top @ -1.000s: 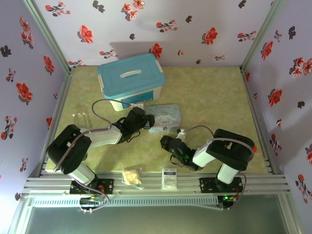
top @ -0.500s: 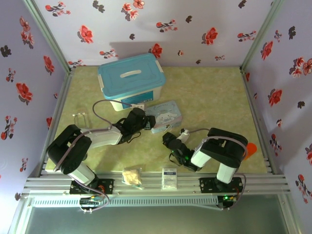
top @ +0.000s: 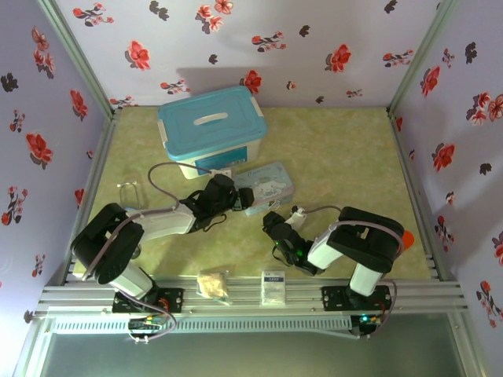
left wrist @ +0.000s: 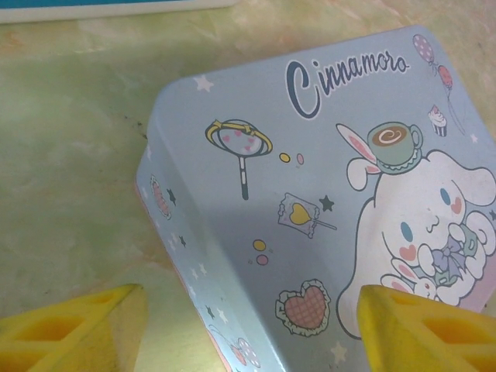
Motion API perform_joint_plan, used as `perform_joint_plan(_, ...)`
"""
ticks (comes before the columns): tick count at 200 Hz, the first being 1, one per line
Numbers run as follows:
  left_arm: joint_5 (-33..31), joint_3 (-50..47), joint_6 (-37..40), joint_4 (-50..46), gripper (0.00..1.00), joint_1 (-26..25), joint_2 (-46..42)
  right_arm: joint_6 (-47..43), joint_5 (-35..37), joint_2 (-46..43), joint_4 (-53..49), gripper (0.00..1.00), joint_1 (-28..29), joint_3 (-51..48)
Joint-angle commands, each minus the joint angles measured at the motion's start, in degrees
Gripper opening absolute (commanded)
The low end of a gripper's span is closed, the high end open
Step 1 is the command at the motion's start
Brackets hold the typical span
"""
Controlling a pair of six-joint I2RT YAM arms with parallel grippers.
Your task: Unlock a padlock with a key
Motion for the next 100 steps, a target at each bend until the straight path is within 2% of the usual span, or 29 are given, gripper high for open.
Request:
perform_joint_plan(1, 1.3, 1.7, -0.8, -1.1, 0.73, -0.4, 2.1, -1.9, 1.0, 1.4, 3.1, 0.09, -0.4, 0.7)
perform_joint_plan(22, 2.4, -0.2, -1.6, 2.7, 0.73, -0.7, 3.7, -2.1, 0.0, 1.6, 2.2, 0.08, -0.5, 1.5)
perform_joint_plan(48, 3.4, 0.6, -1.6, 1.1, 0.57, -1.0, 5.8, -2.0, 0.0, 1.6, 1.8, 0.08, -0.4, 1.9)
perform_joint_plan(62, 1.2, 0.4, -2.7, -2.3, 0.48, -1.0, 5.4, -1.4, 0.6, 1.2, 3.0, 0.07, -1.0, 0.7)
perform_joint_plan(100, -3.3, 1.0, -1.8, -12.6, 0.46, -0.9, 6.2, -3.4, -2.9, 0.5, 9.0, 0.05, -5.4, -2.1)
